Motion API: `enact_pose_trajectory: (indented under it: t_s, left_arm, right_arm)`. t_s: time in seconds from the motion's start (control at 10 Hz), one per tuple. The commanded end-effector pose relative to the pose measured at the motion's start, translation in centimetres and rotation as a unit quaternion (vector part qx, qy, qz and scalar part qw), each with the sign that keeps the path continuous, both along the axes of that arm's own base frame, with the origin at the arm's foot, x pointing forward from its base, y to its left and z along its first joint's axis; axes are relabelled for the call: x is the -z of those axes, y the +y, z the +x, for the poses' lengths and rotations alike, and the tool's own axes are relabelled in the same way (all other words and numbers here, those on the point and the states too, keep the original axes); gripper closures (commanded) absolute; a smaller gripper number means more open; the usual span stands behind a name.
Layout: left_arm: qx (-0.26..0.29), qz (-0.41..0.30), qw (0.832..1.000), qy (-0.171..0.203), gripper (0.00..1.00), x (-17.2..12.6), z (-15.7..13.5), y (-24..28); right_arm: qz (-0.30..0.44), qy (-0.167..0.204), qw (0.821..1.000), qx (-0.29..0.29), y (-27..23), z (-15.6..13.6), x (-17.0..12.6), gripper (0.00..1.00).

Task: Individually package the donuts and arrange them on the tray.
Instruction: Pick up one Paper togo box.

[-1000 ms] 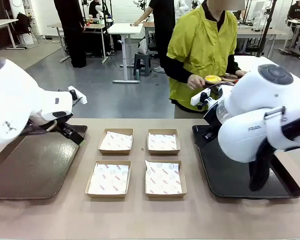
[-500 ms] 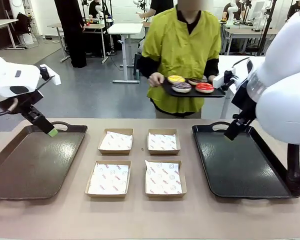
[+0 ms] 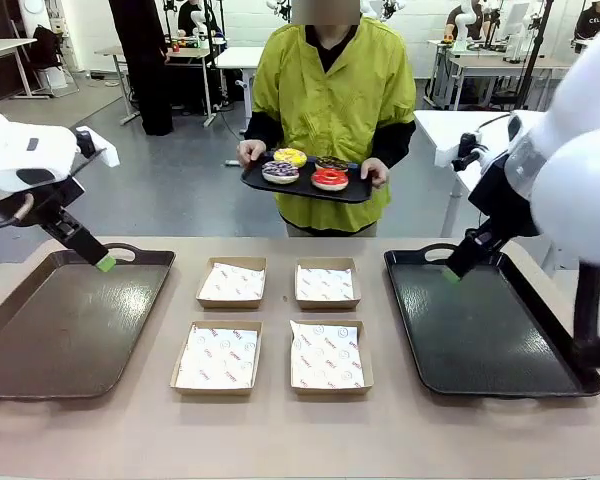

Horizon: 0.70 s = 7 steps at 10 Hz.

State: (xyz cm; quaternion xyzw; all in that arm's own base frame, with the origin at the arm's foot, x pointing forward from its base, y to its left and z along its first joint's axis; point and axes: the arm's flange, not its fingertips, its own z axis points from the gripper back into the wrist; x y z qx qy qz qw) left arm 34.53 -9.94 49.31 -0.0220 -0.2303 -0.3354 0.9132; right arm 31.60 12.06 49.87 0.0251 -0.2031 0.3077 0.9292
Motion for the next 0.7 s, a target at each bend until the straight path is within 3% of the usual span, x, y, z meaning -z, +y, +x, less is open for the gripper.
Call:
enact_pose_trajectory:
  t_s: [0.0,0.2,0.3,0.5,0.6]
  left_arm:
    - [-0.001,-0.226,0.972,0.069,0.0,-1.1,2.0,3.3]
    - [-0.006,-0.407,0.9,0.156,0.0,-0.7,3.6,6.8]
    - [-0.014,-0.458,0.87,0.18,0.0,-0.3,4.0,8.8]
    - [-0.052,-0.49,0.843,0.216,0.0,1.5,4.4,12.5]
    - [-0.071,-0.494,0.834,0.235,0.0,2.8,4.5,14.2]
  right_arm:
    - [0.284,0.095,0.952,0.058,-3.1,2.1,0.3,0.0]
    - [0.447,0.138,0.879,0.091,-7.6,2.9,1.5,0.0]
    - [0.486,0.146,0.856,0.1,-9.4,2.9,2.2,0.0]
    - [0.527,0.152,0.825,0.133,-13.2,2.4,4.0,0.0]
    - [0.532,0.168,0.818,0.14,-14.8,2.1,5.1,0.0]
